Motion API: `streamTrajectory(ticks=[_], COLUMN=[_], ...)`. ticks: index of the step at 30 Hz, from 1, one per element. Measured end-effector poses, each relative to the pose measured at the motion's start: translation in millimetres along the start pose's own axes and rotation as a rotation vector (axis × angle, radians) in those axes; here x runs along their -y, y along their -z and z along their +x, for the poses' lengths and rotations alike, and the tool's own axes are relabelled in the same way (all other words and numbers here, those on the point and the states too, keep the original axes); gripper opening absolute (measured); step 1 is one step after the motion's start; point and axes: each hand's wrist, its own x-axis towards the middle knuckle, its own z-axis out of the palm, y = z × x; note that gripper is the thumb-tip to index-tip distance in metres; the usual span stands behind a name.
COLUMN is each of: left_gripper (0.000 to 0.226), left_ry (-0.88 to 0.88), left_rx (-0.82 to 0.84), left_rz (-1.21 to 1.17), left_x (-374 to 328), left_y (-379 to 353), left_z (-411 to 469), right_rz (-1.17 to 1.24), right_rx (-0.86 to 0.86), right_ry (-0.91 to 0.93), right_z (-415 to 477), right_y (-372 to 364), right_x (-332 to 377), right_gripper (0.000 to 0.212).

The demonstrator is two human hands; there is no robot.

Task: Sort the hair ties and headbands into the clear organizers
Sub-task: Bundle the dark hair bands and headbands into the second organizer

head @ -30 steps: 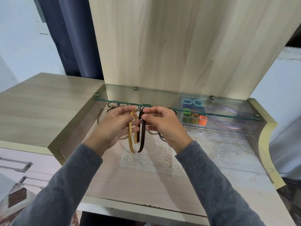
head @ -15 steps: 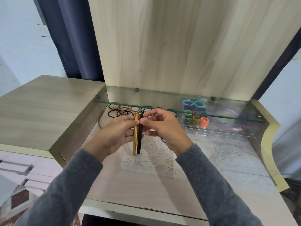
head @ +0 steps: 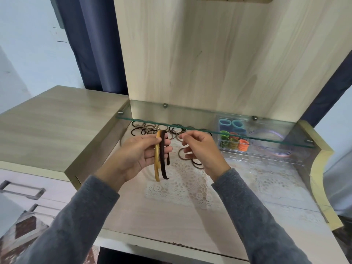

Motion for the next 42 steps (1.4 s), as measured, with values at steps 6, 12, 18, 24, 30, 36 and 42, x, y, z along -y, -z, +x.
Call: streamTrajectory(ticks=[6,12,18,24,30,36,42], left_gripper=[0.018,0.02,0.025,0.028,0.027,0.027,0.023], left_ry=[-0.038,-0.089,-0.102,-0.096,-0.094,-0.096,-0.09], left_rx=[-0.048,-0.087,-0.131,-0.132,-0.125,-0.128,-0.137], left_rz=[-0.022,-0.007,-0.009,-0.041,-0.029,-0.027,-0.019], left_x=[-5,-7,-7,-7,-6,-6,-6], left_y=[21,49,68,80,84,82,78], left_z=[-9,-18,-24,-25,-24,-24,-24], right_rz=[-0.255,-0.642,-0.904,-1.054,-1.137,-1.15,-1.292], right_rx=[-0.04,-0.009,0.014,0.092,0.125,0.087,0.043], right_ry=[0.034,0.202,0.353,0.564,0.561,0.583,0.609], right_z=[32,47,61,58,62,64,61], right_y=[-13,-38,-62,-85,-91,-84,-69], right_x=[-47,-61,-65,-63,-68,-70,-67], right_gripper=[0.011,0.014,0.027,0.039,0.036,0.025,0.017])
